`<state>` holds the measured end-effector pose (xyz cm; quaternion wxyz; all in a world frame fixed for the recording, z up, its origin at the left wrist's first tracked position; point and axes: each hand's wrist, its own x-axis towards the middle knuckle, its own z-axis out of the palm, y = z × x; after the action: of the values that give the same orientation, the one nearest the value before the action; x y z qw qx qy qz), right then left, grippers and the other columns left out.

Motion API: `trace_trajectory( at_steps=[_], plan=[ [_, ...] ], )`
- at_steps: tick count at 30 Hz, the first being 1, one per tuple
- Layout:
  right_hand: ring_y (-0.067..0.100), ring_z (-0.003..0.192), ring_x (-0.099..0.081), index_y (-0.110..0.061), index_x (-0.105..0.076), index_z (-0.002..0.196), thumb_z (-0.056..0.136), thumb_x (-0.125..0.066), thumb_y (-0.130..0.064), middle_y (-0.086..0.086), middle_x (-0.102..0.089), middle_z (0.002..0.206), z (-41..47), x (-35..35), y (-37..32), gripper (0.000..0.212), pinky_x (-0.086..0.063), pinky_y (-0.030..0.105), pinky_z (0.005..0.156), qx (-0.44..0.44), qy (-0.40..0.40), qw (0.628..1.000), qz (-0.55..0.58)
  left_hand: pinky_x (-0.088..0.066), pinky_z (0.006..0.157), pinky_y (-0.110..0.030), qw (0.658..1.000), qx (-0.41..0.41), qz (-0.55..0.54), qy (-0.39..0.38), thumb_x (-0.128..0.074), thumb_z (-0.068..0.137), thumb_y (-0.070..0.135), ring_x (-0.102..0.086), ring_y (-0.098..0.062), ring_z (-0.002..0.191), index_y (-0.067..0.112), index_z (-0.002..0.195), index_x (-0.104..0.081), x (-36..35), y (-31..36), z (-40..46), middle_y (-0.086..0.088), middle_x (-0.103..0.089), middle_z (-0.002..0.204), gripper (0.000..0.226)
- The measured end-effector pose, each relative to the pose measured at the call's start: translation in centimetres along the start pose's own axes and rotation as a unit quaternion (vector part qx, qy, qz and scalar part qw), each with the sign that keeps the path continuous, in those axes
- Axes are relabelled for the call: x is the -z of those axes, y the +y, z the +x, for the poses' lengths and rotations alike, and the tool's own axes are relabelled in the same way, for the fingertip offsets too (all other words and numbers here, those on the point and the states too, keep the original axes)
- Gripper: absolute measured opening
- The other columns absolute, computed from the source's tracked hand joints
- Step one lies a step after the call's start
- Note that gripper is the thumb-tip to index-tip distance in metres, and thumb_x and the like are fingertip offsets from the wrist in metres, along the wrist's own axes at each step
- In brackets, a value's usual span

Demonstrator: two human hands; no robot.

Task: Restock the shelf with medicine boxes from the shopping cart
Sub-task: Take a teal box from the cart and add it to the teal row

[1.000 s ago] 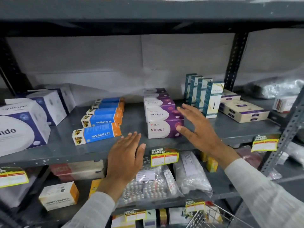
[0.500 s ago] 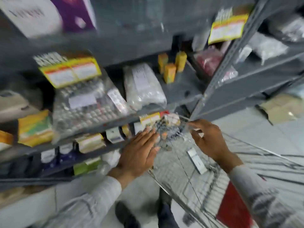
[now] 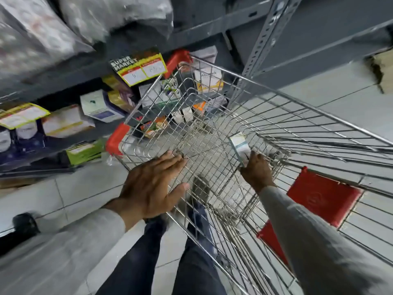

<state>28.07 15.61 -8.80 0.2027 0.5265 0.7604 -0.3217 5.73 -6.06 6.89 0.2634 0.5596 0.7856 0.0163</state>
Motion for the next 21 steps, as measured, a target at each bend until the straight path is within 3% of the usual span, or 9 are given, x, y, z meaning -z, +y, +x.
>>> trace_trajectory(
  at_steps=[4,8,10,12,15,17,19,21],
  plan=[
    [0.043,0.117,-0.059,-0.007,-0.024,0.156,0.091,-0.069,-0.024,0.026,-0.054,0.135,2.1,-2.8,0.6,0.081,-0.053,0.049,0.097,-0.012,0.041,0.999,0.009,-0.045,0.115,-0.038,1.0,-0.01,0.004,0.011,-0.045,0.095,0.058,-0.045,-0.015,0.147,0.021,0.145,-0.059,0.0,-0.1,0.1,0.0,-0.06,0.15,0.063],
    [0.04,0.104,-0.065,-0.006,-0.031,0.147,0.098,-0.055,-0.022,0.025,-0.061,0.127,2.5,-3.2,0.4,0.057,-0.055,0.045,0.082,-0.019,0.071,0.997,-0.027,-0.045,0.115,-0.038,1.0,-0.006,-0.003,0.021,-0.053,0.092,0.05,-0.049,-0.018,0.145,0.019,0.143,-0.061,0.1,0.0,0.1,-0.002,-0.063,0.147,0.06],
    [0.038,0.102,-0.064,-0.005,-0.032,0.147,0.098,-0.056,-0.026,0.025,-0.06,0.13,1.8,-2.7,-0.4,0.058,-0.055,0.045,0.082,-0.023,0.051,0.998,-0.041,-0.042,0.118,-0.039,1.0,-0.002,-0.001,0.02,-0.049,0.092,0.052,-0.047,-0.018,0.147,0.019,0.145,-0.059,0.1,-0.1,0.1,-0.001,-0.061,0.149,0.063],
    [0.028,0.089,-0.058,-0.004,-0.036,0.144,0.096,-0.061,-0.03,0.021,-0.063,0.125,0.5,-2.2,-1.2,0.059,-0.051,0.036,0.071,0.005,0.05,0.998,-0.04,-0.035,0.122,-0.038,1.0,0.013,-0.003,-0.005,-0.039,0.091,0.058,-0.037,-0.016,0.152,0.023,0.151,-0.051,0.1,0.1,0.1,0.003,-0.053,0.156,0.07],
    [0.02,0.075,-0.057,-0.009,-0.045,0.13,0.091,-0.067,-0.031,0.012,-0.069,0.109,-2.8,-0.5,-3.6,0.05,-0.042,0.021,0.055,0.075,0.081,0.994,-0.006,-0.025,0.126,-0.04,0.999,0.031,-0.022,-0.037,-0.024,0.089,0.068,-0.024,-0.014,0.157,0.029,0.159,-0.035,0.2,0.3,0.2,0.007,-0.039,0.165,0.08],
    [0.018,0.068,-0.062,-0.021,-0.042,0.116,0.085,-0.069,-0.033,0.003,-0.068,0.097,-5.7,1.5,-6.0,0.043,-0.047,0.021,0.05,0.095,0.098,0.99,0.024,-0.018,0.128,-0.039,0.998,0.033,-0.048,-0.038,-0.024,0.093,0.068,-0.021,-0.015,0.158,0.028,0.16,-0.031,0.6,0.6,-0.1,0.006,-0.034,0.168,0.079],
    [0.016,0.065,-0.064,-0.029,-0.038,0.107,0.077,-0.07,-0.036,-0.004,-0.066,0.088,-8.7,4.0,-8.7,0.044,-0.056,0.029,0.051,0.096,0.114,0.988,0.049,-0.013,0.126,-0.03,0.997,0.031,-0.077,-0.008,-0.033,0.1,0.059,-0.025,-0.018,0.157,0.024,0.159,-0.035,2.0,1.1,-0.6,0.001,-0.036,0.167,0.069],
    [0.011,0.061,-0.06,-0.03,-0.039,0.107,0.071,-0.073,-0.041,-0.009,-0.063,0.083,-11.8,7.1,-11.2,0.05,-0.049,0.023,0.049,0.119,0.166,0.976,0.069,-0.016,0.124,-0.026,0.992,0.029,-0.104,0.06,-0.045,0.105,0.047,-0.034,-0.02,0.154,0.021,0.155,-0.043,4.6,1.6,-1.3,-0.003,-0.044,0.163,0.057]
  ],
)
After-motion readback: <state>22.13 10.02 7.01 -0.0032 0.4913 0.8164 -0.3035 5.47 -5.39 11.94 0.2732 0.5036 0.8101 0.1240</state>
